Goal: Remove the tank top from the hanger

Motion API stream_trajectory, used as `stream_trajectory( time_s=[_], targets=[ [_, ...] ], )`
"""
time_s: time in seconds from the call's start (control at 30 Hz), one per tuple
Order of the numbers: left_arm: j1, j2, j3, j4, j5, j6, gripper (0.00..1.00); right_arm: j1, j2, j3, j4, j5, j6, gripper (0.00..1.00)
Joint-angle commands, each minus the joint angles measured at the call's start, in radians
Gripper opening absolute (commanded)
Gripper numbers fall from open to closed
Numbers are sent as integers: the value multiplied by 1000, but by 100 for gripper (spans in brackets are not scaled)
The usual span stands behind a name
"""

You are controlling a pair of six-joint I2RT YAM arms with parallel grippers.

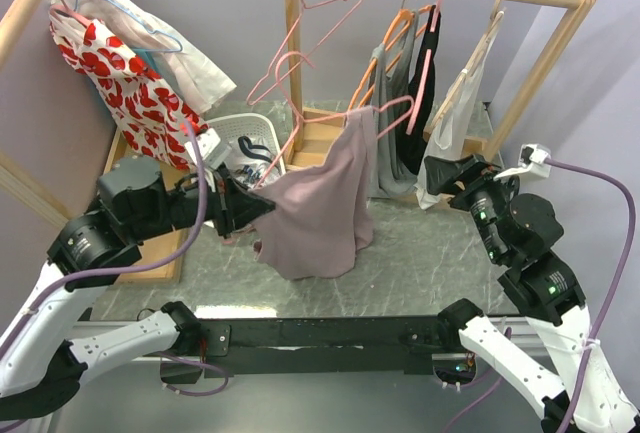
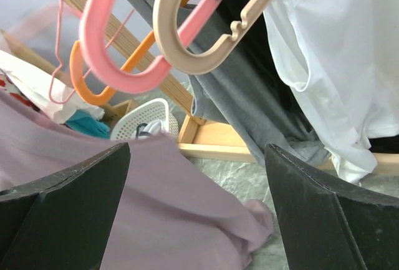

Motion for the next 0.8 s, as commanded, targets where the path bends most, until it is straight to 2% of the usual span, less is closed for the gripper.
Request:
stream_trajectory(
  time_s=[0.0, 0.2, 0.37, 0.53, 0.77],
  targets=[
    [-3, -34, -80, 51, 49, -23, 1, -8, -32, 16, 22, -24, -13, 96],
    [-3, -65, -179, 100, 55, -32, 1, -6, -64, 5, -15, -136, -22, 94],
    [-8, -16, -174, 57, 60, -5, 1, -6, 34, 42, -79, -305, -40, 86],
    [-31, 12, -154, 54, 39, 21, 1, -5, 68, 1, -3, -391, 6, 79],
    [-87, 36, -177, 92, 3, 18, 1, 5, 86, -37, 97, -472, 52, 78]
  ],
)
